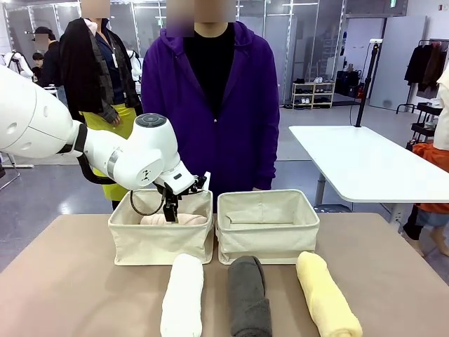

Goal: Divide the towels into two baskets.
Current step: Pick up one hotel-folded towel and place it in the Fabric basket indicated by the person, then pick up one hotel-folded towel from the bottom of the table and place it in the Fabric basket indicated by the person.

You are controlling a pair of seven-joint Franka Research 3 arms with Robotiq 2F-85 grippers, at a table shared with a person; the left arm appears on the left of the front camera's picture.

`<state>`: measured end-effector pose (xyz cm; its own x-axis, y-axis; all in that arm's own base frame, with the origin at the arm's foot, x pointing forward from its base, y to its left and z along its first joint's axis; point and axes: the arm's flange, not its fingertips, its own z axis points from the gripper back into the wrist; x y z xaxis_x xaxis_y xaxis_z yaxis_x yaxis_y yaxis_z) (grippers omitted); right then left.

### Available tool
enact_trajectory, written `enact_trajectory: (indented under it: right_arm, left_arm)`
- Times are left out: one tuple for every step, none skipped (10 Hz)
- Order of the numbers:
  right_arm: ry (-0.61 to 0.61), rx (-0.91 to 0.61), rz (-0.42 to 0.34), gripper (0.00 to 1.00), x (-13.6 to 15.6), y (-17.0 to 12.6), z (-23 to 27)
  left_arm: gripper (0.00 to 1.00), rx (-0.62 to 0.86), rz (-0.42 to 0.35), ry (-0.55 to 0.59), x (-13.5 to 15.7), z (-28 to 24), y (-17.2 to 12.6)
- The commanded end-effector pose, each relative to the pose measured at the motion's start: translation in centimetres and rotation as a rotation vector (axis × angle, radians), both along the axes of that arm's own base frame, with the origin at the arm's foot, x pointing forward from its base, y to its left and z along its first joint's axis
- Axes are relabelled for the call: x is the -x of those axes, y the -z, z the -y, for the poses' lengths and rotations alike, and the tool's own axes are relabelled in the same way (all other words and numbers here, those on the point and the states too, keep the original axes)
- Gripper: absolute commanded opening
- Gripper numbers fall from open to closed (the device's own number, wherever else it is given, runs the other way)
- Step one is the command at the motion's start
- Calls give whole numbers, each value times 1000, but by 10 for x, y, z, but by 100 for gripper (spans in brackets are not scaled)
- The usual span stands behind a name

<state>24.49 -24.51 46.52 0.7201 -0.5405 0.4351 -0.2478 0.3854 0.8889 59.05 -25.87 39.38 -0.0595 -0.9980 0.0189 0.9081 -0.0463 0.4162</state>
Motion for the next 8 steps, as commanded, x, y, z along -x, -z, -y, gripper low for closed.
enact_trajectory:
  right_arm:
    - [-1, -4, 14, 100, 2, -3, 0]
    - [-1, -4, 14, 100, 2, -3, 0]
    - [-1, -4, 14, 100, 2, -3, 0]
    - [-1, -4, 14, 100, 2, -3, 0]
    - [-1, -4, 14, 100, 2, -3, 0]
    - [-1, -4, 14, 100, 2, -3, 0]
    - [-1, -4, 14, 100, 2, -3, 0]
    - [-1, -4, 14, 100, 2, -3, 0]
  left_arm:
    - [97, -12, 3, 23, -2, 0, 0]
    - [97, -12, 3, 23, -2, 0, 0]
    - [97, -12, 3, 23, -2, 0, 0]
    - [97, -12, 3, 23, -2, 0, 0]
    - [97, -12, 3, 23, -2, 0, 0]
    - [97, -12, 3, 23, -2, 0, 0]
    - [97, -12, 3, 23, -2, 0, 0]
    - [97, -12, 3, 23, -2, 0, 0]
